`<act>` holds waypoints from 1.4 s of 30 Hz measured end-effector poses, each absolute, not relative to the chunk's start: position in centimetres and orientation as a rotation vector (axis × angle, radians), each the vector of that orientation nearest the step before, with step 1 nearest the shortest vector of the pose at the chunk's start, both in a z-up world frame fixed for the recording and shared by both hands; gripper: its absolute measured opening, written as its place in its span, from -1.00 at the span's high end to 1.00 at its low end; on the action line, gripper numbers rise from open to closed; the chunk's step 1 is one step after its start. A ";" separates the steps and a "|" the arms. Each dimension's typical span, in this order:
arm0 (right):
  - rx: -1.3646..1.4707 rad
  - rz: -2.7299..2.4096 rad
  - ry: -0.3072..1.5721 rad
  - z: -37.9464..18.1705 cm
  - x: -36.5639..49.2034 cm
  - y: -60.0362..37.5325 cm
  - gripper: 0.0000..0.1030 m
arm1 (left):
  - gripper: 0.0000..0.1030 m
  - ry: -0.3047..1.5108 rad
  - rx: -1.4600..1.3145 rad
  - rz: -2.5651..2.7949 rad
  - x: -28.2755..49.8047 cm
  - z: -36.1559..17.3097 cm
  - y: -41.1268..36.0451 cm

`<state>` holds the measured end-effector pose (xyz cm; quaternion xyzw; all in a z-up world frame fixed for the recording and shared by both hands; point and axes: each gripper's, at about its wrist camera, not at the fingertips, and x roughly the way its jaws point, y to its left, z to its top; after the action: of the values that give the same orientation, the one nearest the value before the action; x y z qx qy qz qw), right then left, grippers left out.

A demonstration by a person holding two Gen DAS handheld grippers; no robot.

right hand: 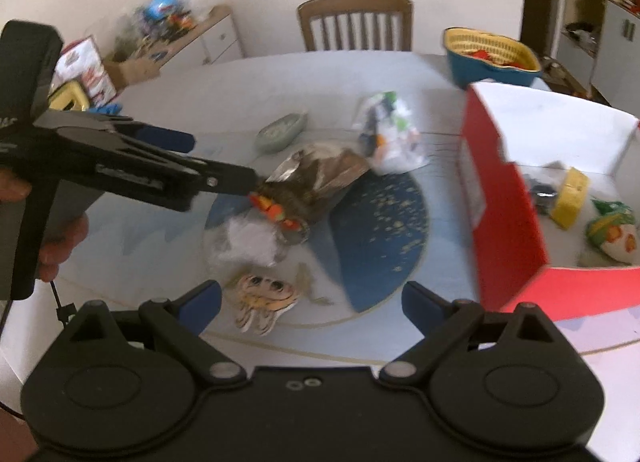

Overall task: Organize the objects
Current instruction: 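Withdraw both tools from the shoebox back toward the placemat, then grasp the white plastic bag with the left tool while the right tool grasps the plush cookie toy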

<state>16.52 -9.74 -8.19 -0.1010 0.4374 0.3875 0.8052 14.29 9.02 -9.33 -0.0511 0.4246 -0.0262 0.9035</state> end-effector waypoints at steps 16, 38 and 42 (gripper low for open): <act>-0.307 0.896 1.005 -13.1 15.4 -5.2 -0.74 | -0.99 0.930 -0.134 -0.037 13.5 -15.6 9.4; -0.358 0.922 0.993 -14.7 15.3 -3.1 -0.04 | -0.29 0.863 -0.046 -0.107 12.9 -16.4 7.5; -0.373 0.915 0.989 -14.6 15.3 -3.2 0.05 | -0.04 0.872 -0.044 -0.121 12.9 -16.1 7.2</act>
<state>15.28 -3.16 -14.63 -0.1717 0.4551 0.4213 0.7655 12.90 7.23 -16.15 -0.0213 0.4221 -0.0588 0.9044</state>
